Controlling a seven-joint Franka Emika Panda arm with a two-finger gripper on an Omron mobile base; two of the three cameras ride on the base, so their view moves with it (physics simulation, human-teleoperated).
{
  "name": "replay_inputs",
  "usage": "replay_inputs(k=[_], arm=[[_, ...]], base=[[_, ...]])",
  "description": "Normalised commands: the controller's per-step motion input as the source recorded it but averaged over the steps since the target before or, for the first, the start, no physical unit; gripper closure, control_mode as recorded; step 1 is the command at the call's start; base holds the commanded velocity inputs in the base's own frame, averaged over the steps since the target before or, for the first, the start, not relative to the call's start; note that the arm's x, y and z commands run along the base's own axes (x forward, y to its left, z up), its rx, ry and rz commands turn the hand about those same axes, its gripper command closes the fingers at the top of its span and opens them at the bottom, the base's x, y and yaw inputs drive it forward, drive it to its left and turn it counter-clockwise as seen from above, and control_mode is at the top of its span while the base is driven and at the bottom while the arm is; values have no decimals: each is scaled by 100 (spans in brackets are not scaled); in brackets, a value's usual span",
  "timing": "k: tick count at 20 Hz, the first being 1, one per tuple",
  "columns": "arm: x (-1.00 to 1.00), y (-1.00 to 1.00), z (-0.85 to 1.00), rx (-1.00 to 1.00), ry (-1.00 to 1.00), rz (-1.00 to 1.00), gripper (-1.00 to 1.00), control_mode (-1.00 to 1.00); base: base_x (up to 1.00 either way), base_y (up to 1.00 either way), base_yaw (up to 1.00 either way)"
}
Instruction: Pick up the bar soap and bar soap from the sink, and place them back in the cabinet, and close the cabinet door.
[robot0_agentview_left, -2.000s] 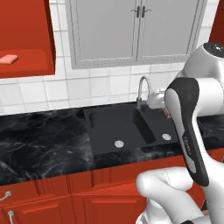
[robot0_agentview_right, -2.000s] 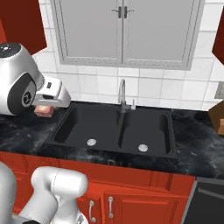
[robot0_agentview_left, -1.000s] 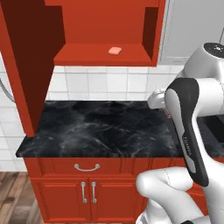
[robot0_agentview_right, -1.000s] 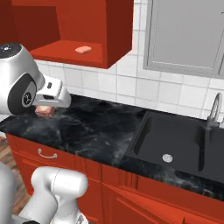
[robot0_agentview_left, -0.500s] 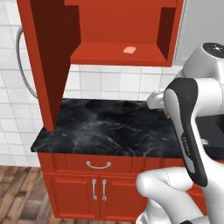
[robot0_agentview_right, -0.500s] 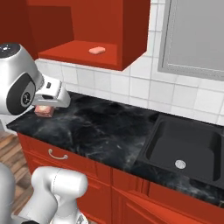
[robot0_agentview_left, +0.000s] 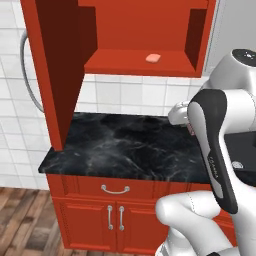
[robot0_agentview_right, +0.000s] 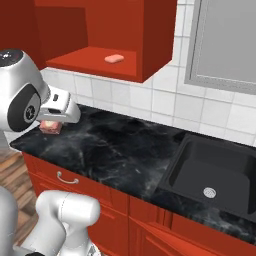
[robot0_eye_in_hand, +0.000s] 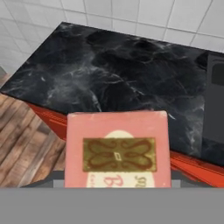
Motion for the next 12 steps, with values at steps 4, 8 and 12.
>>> replay_inputs(k=[4, 8, 12], arm=[[0, 0, 0, 0, 0, 0, 100, 100], [0, 0, 0, 0, 0, 0, 100, 100], [0, 0, 0, 0, 0, 0, 100, 100]], base=[[37, 0, 5], [32, -5, 5], [30, -2, 5]])
